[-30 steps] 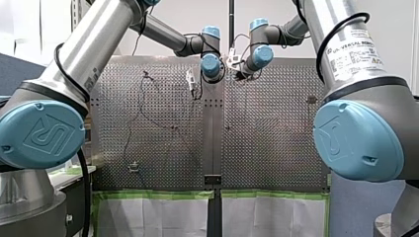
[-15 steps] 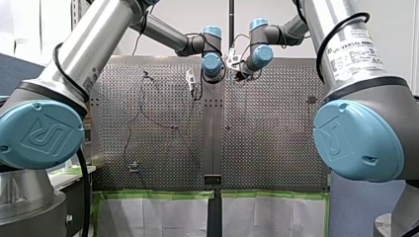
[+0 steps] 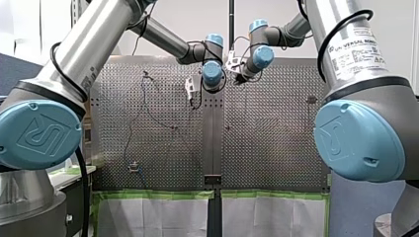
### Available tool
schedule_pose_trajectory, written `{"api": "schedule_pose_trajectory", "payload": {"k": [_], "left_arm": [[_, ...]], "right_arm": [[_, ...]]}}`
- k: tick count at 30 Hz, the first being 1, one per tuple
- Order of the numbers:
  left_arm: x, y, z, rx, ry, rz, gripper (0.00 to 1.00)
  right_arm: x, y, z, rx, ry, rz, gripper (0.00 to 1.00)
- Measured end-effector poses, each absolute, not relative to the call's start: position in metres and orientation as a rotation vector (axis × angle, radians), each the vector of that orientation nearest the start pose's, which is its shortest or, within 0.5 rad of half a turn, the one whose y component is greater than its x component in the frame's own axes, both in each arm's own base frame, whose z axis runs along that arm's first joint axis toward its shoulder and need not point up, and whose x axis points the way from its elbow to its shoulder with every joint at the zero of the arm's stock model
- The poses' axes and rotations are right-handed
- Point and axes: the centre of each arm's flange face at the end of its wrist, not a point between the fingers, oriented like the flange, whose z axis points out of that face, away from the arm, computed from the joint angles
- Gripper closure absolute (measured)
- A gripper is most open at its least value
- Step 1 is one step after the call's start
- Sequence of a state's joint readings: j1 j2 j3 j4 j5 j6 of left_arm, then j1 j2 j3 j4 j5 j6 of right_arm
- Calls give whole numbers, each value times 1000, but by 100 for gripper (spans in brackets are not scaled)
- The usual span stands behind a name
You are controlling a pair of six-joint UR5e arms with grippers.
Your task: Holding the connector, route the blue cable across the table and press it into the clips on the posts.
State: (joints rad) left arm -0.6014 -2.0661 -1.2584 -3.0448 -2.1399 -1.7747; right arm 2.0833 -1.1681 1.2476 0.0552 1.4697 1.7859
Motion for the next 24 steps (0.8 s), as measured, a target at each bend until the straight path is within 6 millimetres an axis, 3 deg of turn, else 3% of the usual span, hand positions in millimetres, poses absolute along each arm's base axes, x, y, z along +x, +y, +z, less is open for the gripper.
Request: {"api": "schedule_pose_trajectory", "payload": {"k": [10,24], "left_arm": [[477,-448,325,-103,1656,-126,100],[459,-438,279,-100,1692,-91,100]], "right_arm": [[439,-472,381,-2369,1575,-2184,100],[429,-455,334,-2448,1615,-2026,100]]}}
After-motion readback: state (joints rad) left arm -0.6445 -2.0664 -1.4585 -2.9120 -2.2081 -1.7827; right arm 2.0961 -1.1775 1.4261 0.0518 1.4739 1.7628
